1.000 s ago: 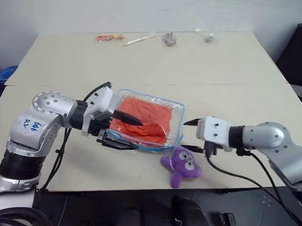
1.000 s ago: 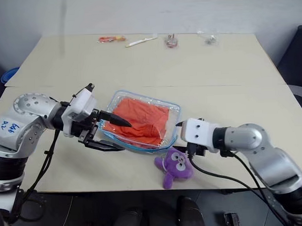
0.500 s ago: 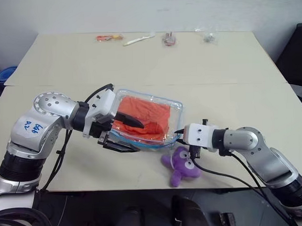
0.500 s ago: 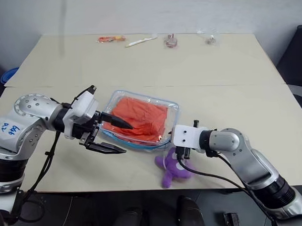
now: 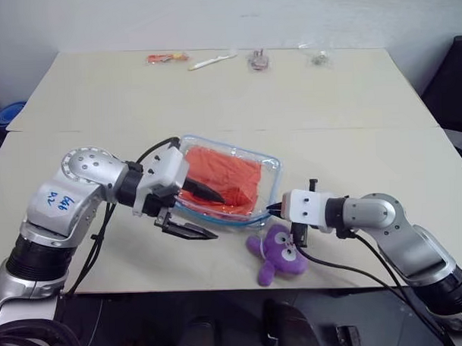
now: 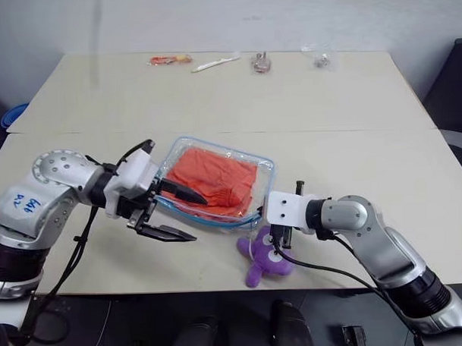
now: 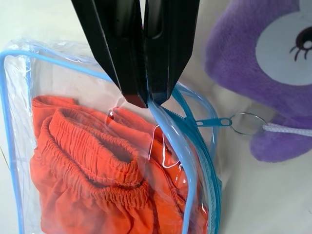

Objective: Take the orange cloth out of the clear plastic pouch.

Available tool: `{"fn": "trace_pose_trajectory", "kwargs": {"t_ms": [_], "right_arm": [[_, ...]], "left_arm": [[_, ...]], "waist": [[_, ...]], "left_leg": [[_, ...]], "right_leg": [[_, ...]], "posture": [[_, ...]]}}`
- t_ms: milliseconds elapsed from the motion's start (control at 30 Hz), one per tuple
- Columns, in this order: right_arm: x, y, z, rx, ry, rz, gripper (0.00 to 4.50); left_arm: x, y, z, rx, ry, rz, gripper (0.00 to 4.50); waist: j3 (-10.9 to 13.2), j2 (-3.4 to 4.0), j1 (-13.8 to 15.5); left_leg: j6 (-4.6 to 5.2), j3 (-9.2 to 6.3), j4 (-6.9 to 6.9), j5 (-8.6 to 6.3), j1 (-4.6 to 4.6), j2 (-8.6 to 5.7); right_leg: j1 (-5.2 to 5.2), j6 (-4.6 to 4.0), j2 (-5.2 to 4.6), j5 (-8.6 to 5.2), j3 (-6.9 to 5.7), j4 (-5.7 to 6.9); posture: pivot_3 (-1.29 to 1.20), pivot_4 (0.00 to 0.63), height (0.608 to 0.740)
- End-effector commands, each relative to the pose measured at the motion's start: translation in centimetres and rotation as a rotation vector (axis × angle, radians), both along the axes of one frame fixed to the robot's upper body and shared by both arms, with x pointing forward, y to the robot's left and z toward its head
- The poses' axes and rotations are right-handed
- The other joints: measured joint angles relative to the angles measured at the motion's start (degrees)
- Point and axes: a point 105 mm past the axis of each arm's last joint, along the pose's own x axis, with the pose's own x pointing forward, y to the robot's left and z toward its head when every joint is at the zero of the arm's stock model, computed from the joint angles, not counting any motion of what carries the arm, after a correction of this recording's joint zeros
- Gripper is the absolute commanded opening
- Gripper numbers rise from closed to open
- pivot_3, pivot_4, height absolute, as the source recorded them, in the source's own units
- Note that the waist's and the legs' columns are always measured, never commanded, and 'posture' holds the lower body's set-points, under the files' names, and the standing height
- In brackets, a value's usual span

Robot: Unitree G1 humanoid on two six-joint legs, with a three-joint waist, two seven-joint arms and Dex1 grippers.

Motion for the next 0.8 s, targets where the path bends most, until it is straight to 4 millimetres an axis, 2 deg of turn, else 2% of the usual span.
{"fn": "trace_pose_trajectory", "kwargs": {"t_ms": [33,167,367,433,633,800], "right_arm": [[0.9,-0.9,1.7,-0.007,-0.065,-0.017,0.05],[1.0,-0.8,1.5,-0.019,-0.059,-0.004,0.05],[0.8,-0.3,1.7,-0.003,-0.054,0.002,0.05],[0.8,-0.3,1.6,0.005,-0.051,-0.005,0.05],[0.4,0.2,1.2,0.011,-0.048,0.000,0.05],[0.2,0.5,1.6,0.019,-0.051,0.012,0.05]], "left_arm": [[0.2,-1.6,-1.2,0.060,-0.164,-0.086,3.51],[0.4,-3.4,-2.5,0.093,-0.270,-0.198,3.51],[0.2,-4.1,-3.7,0.104,-0.252,-0.264,3.51],[-0.1,-4.4,-4.0,0.091,-0.192,-0.263,3.51],[-2.5,-5.0,-3.9,0.049,0.199,-0.193,3.51],[-3.1,-6.1,-4.7,0.072,0.340,-0.048,3.51]], "waist": [[0.0,0.00,0.0],[0.0,0.00,0.0],[0.0,0.01,-0.1],[0.0,0.00,-0.1],[0.0,0.00,-0.1],[0.0,0.00,0.0]], "left_leg": [[0.00,0.01,0.01,0.00,0.00,-0.02],[0.00,0.21,0.01,0.00,-0.02,-0.03],[0.00,0.47,-0.02,0.00,-0.02,0.02],[0.01,0.47,0.00,0.00,-0.02,0.02],[0.02,0.38,0.02,0.00,-0.03,0.02],[0.02,-0.06,0.05,0.00,-0.02,0.07]], "right_leg": [[0.00,0.00,-0.01,0.00,0.01,0.00],[0.01,0.00,0.01,0.00,-0.03,-0.01],[-0.02,0.00,0.02,0.00,-0.03,0.00],[-0.02,0.00,0.02,0.00,-0.02,0.02],[-0.02,0.00,0.00,0.00,-0.01,0.03],[-0.01,0.00,-0.03,0.00,0.02,0.06]], "posture": [[0.00,0.150,0.740],[0.00,0.150,0.740],[0.00,0.150,0.740],[0.00,0.150,0.740],[0.00,0.150,0.740],[0.00,0.150,0.740]]}}
